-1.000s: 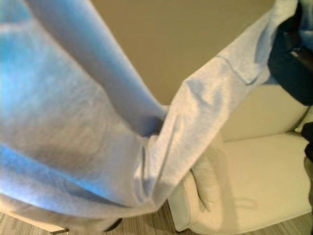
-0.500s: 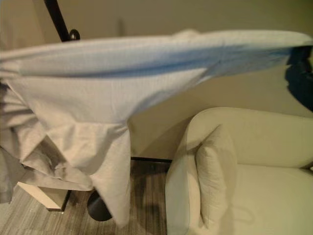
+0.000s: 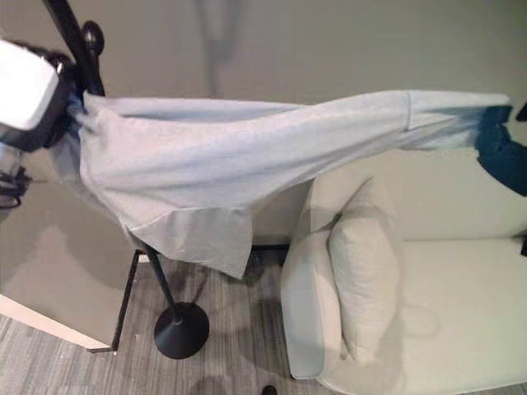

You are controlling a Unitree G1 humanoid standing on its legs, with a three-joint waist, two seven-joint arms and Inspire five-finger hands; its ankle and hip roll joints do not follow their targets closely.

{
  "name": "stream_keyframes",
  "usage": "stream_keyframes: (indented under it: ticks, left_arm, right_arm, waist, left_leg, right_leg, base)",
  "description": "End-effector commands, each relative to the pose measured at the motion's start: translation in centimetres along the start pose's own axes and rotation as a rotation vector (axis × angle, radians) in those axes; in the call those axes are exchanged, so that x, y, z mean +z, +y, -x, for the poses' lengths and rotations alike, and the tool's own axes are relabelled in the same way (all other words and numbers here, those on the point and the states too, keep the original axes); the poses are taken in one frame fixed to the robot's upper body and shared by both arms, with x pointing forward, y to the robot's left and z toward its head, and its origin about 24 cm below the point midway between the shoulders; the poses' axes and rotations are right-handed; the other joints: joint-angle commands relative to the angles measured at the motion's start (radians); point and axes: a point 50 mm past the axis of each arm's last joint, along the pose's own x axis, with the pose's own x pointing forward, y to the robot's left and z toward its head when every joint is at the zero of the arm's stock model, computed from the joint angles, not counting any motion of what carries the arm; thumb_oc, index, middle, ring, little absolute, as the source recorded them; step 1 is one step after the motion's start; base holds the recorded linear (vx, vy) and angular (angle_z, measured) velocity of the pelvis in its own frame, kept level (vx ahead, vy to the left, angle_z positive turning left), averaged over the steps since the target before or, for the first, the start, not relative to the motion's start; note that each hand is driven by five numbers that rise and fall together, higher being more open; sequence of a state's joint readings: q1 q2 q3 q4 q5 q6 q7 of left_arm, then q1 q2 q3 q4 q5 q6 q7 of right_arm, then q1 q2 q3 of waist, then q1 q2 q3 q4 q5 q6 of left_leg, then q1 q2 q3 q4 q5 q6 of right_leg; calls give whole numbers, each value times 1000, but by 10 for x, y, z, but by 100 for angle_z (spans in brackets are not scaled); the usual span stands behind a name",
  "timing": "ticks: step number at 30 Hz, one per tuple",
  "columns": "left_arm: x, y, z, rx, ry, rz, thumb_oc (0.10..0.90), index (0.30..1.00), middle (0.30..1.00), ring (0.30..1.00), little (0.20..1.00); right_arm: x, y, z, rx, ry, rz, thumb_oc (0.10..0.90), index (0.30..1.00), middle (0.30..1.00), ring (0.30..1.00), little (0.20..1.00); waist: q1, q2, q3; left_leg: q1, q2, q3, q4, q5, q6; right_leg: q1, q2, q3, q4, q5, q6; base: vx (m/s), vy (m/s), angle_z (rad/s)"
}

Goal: Hang the clothes on the sofa on the clothes rack.

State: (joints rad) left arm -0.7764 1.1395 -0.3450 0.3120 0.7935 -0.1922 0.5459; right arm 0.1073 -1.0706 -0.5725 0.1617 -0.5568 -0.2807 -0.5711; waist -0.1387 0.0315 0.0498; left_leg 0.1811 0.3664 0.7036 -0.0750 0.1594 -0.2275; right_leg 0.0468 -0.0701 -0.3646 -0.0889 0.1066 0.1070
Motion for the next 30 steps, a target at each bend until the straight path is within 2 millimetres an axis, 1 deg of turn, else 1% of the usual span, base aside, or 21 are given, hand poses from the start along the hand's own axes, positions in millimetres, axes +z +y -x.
stream_keyframes:
  ticks: [1,3,5,6,8,9,11,12,13,14,16,17,19,21,22,25,26,29,30]
  left_arm:
    - [-43,56,-23,266,168,-104,400,300,300,300,300]
    - [-51,61,-27,272,199,-135,400,300,300,300,300]
    - [-53,64,-30,278,204,-147,400,300,300,300,300]
    - [-58,66,-31,273,221,-164,400,300,300,300,300]
    - [-59,65,-32,269,229,-168,400,300,300,300,300]
    - [-61,59,-28,240,249,-164,400,300,300,300,300]
    - [-60,52,-24,214,257,-146,400,300,300,300,300]
    - [-60,45,-19,193,266,-132,400,300,300,300,300]
    - [-60,35,-11,156,287,-108,400,300,300,300,300]
    - [-54,8,14,80,343,-25,400,300,300,300,300]
    - [-45,-10,31,36,378,46,400,300,300,300,300]
    - [-37,-19,39,17,389,95,400,300,300,300,300]
    - [-27,-30,52,-11,408,159,400,300,300,300,300]
    - [-9,-44,68,-49,423,251,400,300,300,300,300]
    - [7,-55,78,-78,437,334,400,300,300,300,300]
    - [30,-62,87,-91,443,449,400,300,300,300,300]
    - [30,-62,88,-93,443,449,400,300,300,300,300]
    - [54,-66,95,-82,461,602,400,300,300,300,300]
    - [70,-70,98,-84,480,705,400,300,300,300,300]
  right_arm:
    - [-3,-46,-40,-230,8,26,400,300,300,300,300]
    - [-5,-45,-40,-225,15,24,400,300,300,300,300]
    - [-6,-44,-39,-221,20,27,400,300,300,300,300]
    - [-5,-43,-39,-213,17,30,400,300,300,300,300]
    - [-6,-41,-38,-206,22,29,400,300,300,300,300]
    - [-6,-37,-35,-190,28,19,400,300,300,300,300]
    - [-6,-33,-29,-170,39,7,400,300,300,300,300]
    - [-8,-29,-24,-160,56,-5,400,300,300,300,300]
    - [-9,-24,-17,-148,82,-25,400,300,300,300,300]
    - [-10,-9,-1,-100,134,-82,400,300,300,300,300]
    - [-6,5,11,-58,164,-139,400,300,300,300,300]
    - [-4,14,19,-29,185,-169,400,300,300,300,300]
    - [2,29,32,10,221,-232,400,300,300,300,300]
    - [12,47,49,68,264,-315,400,300,300,300,300]
    - [24,63,63,115,305,-401,400,300,300,300,300]
    - [43,80,78,185,325,-500,400,300,300,300,300]
    - [44,80,79,187,324,-501,400,300,300,300,300]
    - [69,95,94,263,328,-625,400,300,300,300,300]
    - [87,104,102,320,318,-697,400,300,300,300,300]
  waist:
    - [-14,0,-106]
    - [-12,1,-106]
    - [-11,0,-106]
    - [-9,4,-107]
    - [-7,3,-106]
    - [-3,-3,-102]
    - [1,-6,-98]
    - [4,-7,-96]
    - [10,-11,-92]
    - [18,-14,-86]
    - [19,-14,-83]
    - [20,-16,-80]
    - [23,-16,-76]
    - [25,-16,-70]
    - [32,-15,-63]
    - [30,-13,-56]
    - [29,-13,-57]
    - [33,-11,-45]
    - [32,-10,-39]
  left_leg:
    - [37,73,19,2,128,-34]
    - [37,70,18,2,129,-34]
    - [36,69,17,2,130,-34]
    - [37,68,16,2,132,-34]
    - [37,67,15,2,132,-34]
    - [38,67,15,3,133,-34]
    - [40,67,13,3,132,-34]
    - [40,67,12,3,132,-34]
    - [40,67,10,3,132,-34]
    - [40,68,8,4,131,-34]
    - [41,69,7,5,131,-34]
    - [41,70,7,4,130,-34]
    - [42,73,8,6,128,-34]
    - [43,75,9,8,128,-34]
    - [44,77,8,8,128,-34]
    - [47,79,7,6,129,-34]
    - [47,79,7,6,130,-34]
    - [46,79,4,5,133,-34]
    - [46,79,5,5,133,-34]
  right_leg:
    - [-10,30,12,87,-48,79]
    - [-11,30,10,88,-48,80]
    - [-12,30,9,88,-48,80]
    - [-11,30,8,89,-50,79]
    - [-11,30,9,89,-51,78]
    - [-11,31,8,90,-53,76]
    - [-11,30,7,93,-56,74]
    - [-11,30,5,94,-57,73]
    - [-10,30,3,95,-59,72]
    - [-8,31,0,98,-62,69]
    - [-7,32,-3,97,-64,67]
    - [-6,32,-6,98,-63,66]
    - [-5,33,-10,97,-64,64]
    - [-3,33,-12,97,-66,61]
    - [-2,32,-18,97,-66,59]
    - [1,31,-21,96,-64,59]
    - [1,31,-21,96,-64,59]
    - [2,28,-28,96,-62,57]
    - [2,26,-31,96,-61,56]
  base:
    - [35,4,-1]
    - [0,0,0]
    - [14,3,-2]
    - [0,0,0]
    - [34,0,0]
    - [41,-4,0]
    - [19,-3,0]
    - [24,-4,3]
    - [25,-7,4]
    - [17,-8,5]
    - [8,-5,5]
    - [8,-3,8]
    - [5,-7,12]
    - [5,-5,7]
    - [6,-3,4]
    - [3,0,1]
    - [0,0,0]
    - [0,0,0]
    - [0,0,0]
